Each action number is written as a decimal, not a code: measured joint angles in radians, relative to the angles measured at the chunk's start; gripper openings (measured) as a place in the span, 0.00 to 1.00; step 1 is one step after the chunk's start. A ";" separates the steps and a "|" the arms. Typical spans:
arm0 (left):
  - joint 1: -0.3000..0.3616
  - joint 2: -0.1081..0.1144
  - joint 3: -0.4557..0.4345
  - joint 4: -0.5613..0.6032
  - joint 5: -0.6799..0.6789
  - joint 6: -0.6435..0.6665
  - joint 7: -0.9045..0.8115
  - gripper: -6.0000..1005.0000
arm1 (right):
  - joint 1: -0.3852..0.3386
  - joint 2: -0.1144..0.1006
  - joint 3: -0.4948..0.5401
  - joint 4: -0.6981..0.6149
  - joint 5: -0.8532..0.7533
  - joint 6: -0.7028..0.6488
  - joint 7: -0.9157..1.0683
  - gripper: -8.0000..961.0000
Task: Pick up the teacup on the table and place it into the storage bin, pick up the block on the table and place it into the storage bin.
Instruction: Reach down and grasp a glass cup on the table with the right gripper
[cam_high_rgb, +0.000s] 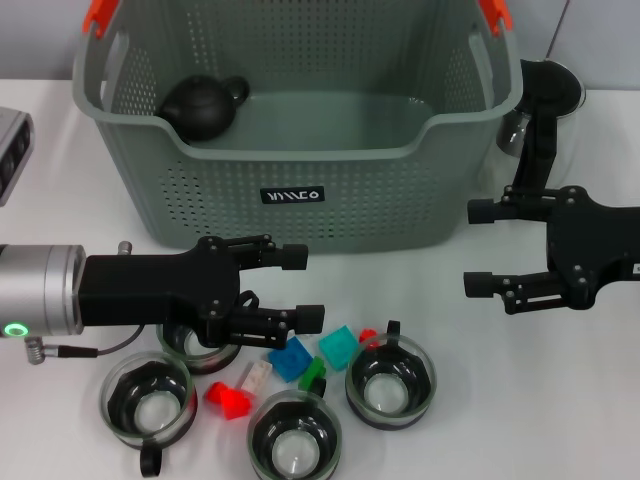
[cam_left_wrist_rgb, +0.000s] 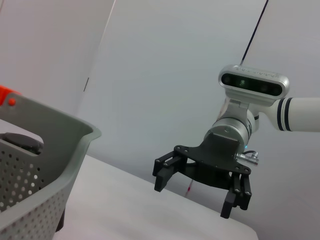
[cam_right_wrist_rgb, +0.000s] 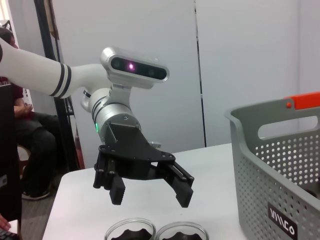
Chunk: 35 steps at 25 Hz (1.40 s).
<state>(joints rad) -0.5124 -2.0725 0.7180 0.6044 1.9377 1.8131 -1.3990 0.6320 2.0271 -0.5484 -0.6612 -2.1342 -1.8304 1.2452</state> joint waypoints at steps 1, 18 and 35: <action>0.000 0.000 0.000 0.000 0.000 0.000 0.000 0.87 | 0.000 0.000 0.000 0.000 0.000 0.000 0.000 0.93; 0.000 0.000 0.000 0.000 0.000 0.000 0.000 0.87 | 0.000 0.004 0.002 0.002 0.001 0.027 0.000 0.93; 0.005 0.000 0.000 -0.012 0.000 0.000 0.000 0.87 | -0.001 0.007 0.002 0.002 0.000 0.041 0.000 0.93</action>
<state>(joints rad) -0.5076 -2.0724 0.7179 0.5923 1.9374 1.8131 -1.3990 0.6314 2.0340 -0.5461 -0.6596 -2.1338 -1.7894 1.2456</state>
